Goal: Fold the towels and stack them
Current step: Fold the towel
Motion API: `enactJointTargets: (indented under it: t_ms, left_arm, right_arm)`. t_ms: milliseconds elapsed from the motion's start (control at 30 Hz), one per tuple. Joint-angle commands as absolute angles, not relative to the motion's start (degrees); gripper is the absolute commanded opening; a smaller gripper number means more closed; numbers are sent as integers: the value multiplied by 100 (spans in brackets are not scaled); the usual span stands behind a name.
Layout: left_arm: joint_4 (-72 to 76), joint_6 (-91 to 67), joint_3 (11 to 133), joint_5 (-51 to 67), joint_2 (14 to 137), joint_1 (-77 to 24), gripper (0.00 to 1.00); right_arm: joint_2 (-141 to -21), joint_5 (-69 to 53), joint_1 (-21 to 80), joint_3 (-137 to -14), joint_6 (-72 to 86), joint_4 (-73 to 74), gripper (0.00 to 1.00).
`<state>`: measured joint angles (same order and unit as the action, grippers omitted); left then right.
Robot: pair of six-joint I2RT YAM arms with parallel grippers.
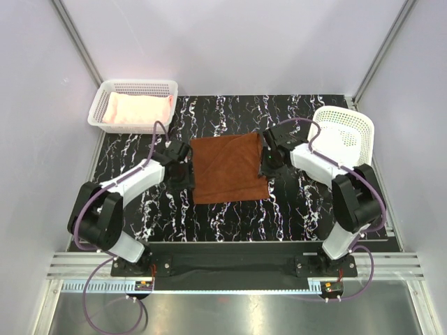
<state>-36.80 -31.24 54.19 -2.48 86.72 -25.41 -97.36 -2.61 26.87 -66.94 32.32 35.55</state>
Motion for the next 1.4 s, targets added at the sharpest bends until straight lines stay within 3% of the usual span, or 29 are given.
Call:
enactJointTargets:
  t_ms: [0, 233, 700, 1033, 1233, 1367]
  left_arm:
    - [-2990, -3032, 5126, 805, 8526, -2154, 53]
    - [-2329, -3278, 4755, 1142, 8683, -2030, 46]
    - [-2145, -3410, 4755, 958, 8921, -2021, 43]
    - [-1986, -3392, 4772, 993, 8973, -2030, 38]
    - [-2013, -3410, 4860, 1002, 9070, -2030, 30]
    - [-1986, -3419, 4913, 1081, 9079, -2039, 24]
  right_arm:
    - [-10106, -351, 2663, -7084, 2866, 3648, 43]
    - [-10547, -387, 2505, -7189, 2654, 3568, 41]
    - [-10608, -712, 2189, -7110, 2382, 3384, 41]
    - [-10775, -835, 2180, -6952, 2461, 3173, 34]
    - [-10670, -738, 2180, -6970, 2470, 3243, 25]
    - [-10512, -712, 2171, -6979, 2461, 3296, 25]
